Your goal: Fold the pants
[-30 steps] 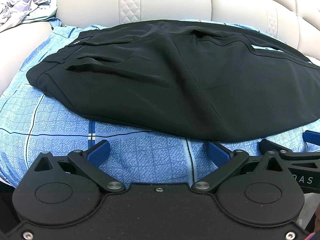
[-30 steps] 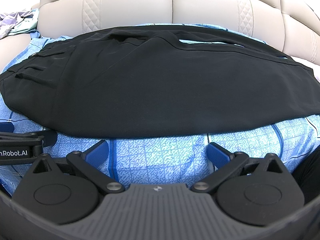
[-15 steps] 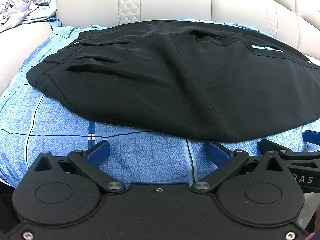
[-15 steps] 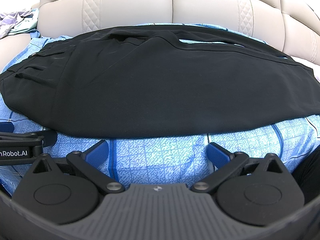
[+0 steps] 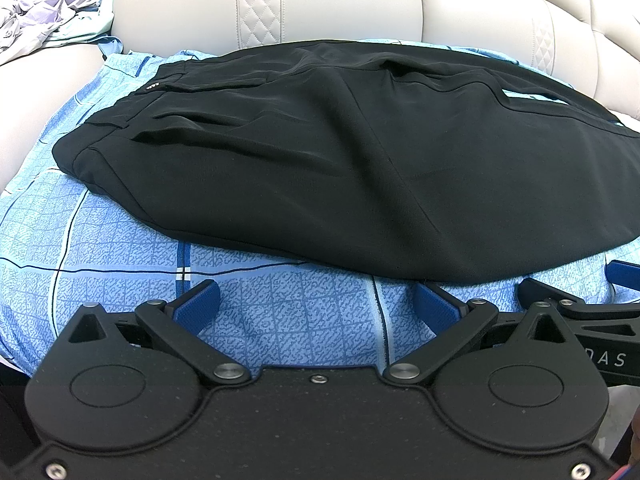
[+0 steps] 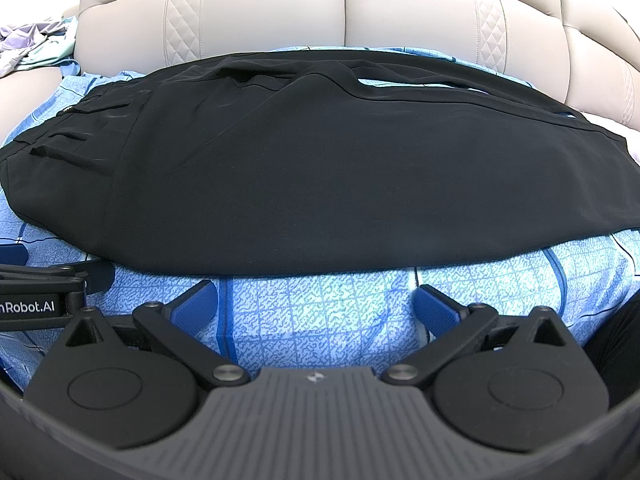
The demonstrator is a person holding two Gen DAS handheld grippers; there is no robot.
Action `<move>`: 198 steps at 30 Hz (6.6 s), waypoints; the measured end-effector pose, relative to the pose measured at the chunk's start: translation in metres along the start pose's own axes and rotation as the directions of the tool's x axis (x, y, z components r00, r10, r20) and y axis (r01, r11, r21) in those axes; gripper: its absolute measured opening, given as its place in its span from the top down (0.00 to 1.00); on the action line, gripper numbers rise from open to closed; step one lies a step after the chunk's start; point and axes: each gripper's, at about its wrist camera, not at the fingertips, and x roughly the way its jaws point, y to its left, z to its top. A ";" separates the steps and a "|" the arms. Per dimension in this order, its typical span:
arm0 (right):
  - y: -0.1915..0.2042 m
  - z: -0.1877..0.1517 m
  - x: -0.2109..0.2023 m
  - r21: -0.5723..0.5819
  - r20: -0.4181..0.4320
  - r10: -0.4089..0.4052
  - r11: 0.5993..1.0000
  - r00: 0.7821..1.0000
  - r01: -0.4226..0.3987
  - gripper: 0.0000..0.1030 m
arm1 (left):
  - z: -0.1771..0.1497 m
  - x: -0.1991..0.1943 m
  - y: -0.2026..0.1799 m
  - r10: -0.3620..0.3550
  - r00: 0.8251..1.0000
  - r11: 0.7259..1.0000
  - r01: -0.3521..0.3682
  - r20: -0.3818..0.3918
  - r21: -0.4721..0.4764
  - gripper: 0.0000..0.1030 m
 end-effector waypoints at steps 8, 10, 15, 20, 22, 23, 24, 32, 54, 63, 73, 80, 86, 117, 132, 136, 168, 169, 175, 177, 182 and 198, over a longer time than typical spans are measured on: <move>0.000 0.000 0.000 0.000 -0.001 0.000 1.000 1.000 0.000 0.00 | 0.000 0.000 0.000 0.000 1.000 1.000 0.000 0.001 0.000 0.00; 0.000 0.000 0.000 0.000 -0.001 0.000 1.000 1.000 0.000 0.00 | 0.000 0.000 0.000 0.000 1.000 1.000 0.000 0.000 0.000 0.00; 0.000 0.001 0.000 0.000 -0.001 0.000 1.000 1.000 0.000 0.00 | 0.000 0.000 0.000 0.000 1.000 1.000 0.000 0.001 0.001 0.00; 0.000 0.001 0.000 0.000 -0.002 0.000 1.000 1.000 0.000 0.00 | -0.001 -0.001 0.000 0.000 1.000 1.000 0.000 0.001 0.000 0.00; 0.000 0.001 -0.001 0.000 -0.003 0.000 1.000 1.000 0.000 0.00 | -0.001 -0.001 0.000 0.000 1.000 1.000 0.000 0.002 0.000 0.00; 0.000 0.002 0.000 0.000 -0.003 0.000 1.000 1.000 0.000 0.00 | -0.001 -0.001 0.000 0.000 1.000 1.000 0.000 0.002 0.000 0.00; 0.000 0.002 -0.001 0.000 -0.003 0.000 1.000 1.000 0.000 0.00 | -0.001 -0.001 0.000 0.000 1.000 1.000 0.000 0.001 0.000 0.00; -0.001 0.003 -0.002 -0.001 -0.010 0.001 1.000 1.000 -0.001 0.00 | 0.000 -0.001 -0.001 0.005 1.000 1.000 -0.005 0.000 0.005 0.00; -0.154 0.203 0.041 0.297 0.111 -0.117 0.952 0.987 0.079 0.00 | 0.257 0.049 0.123 0.021 0.996 0.954 0.007 0.088 -0.301 0.01; -0.249 0.299 0.163 0.465 -0.094 -0.155 0.867 0.983 0.181 0.01 | 0.329 0.191 0.184 0.177 0.983 0.812 -0.176 -0.053 -0.557 0.01; -0.260 0.342 0.312 0.366 -0.311 -0.235 0.864 0.921 0.345 0.01 | 0.326 0.279 0.202 0.279 0.947 0.723 -0.317 -0.161 -0.614 0.00; -0.253 0.351 0.360 0.276 -0.341 -0.337 0.857 0.878 0.436 0.00 | 0.322 0.297 0.195 0.370 0.915 0.733 -0.392 -0.158 -0.555 0.00; -0.245 0.348 0.352 0.234 -0.298 -0.406 0.846 0.864 0.479 0.38 | 0.321 0.299 0.208 0.359 0.916 0.693 -0.389 -0.177 -0.607 0.00; -0.326 0.238 0.183 0.533 -0.032 -0.291 0.804 0.956 0.262 0.94 | 0.333 0.296 0.213 0.174 0.907 0.736 -0.379 -0.384 -0.561 0.00; -0.318 0.227 0.186 0.494 -0.007 -0.320 0.822 0.947 0.282 0.93 | 0.360 0.296 0.188 0.242 0.826 0.715 -0.507 -0.509 -0.482 0.04; -0.314 0.227 0.183 0.472 0.005 -0.331 0.832 0.943 0.290 0.93 | 0.354 0.306 0.178 0.270 0.794 0.732 -0.537 -0.544 -0.419 0.04; -0.312 0.222 0.162 0.453 0.061 -0.331 0.850 0.942 0.270 0.93 | 0.352 0.274 0.095 0.328 0.893 0.743 -0.446 -0.310 -0.498 0.97; -0.311 0.222 0.159 0.451 0.068 -0.333 0.851 0.940 0.269 0.93 | 0.351 0.265 0.093 0.332 0.902 0.756 -0.430 -0.276 -0.494 0.98; -0.308 0.220 0.132 0.461 0.112 -0.348 0.848 0.931 0.262 0.93 | 0.331 0.189 0.105 0.300 0.950 0.810 -0.301 -0.085 -0.503 0.98; -0.302 0.215 0.118 0.452 0.129 -0.365 0.849 0.922 0.272 0.93 | 0.315 0.157 0.111 0.294 0.956 0.816 -0.260 -0.017 -0.516 0.98; -0.289 0.195 0.073 0.410 0.157 -0.425 0.849 0.891 0.333 0.97 | 0.256 0.077 0.122 0.316 0.935 0.839 -0.196 0.159 -0.508 0.98; -0.324 0.166 0.064 0.447 0.086 -0.364 0.846 0.927 0.291 0.28 | 0.145 0.036 0.151 0.269 0.958 0.862 -0.194 0.098 -0.469 0.98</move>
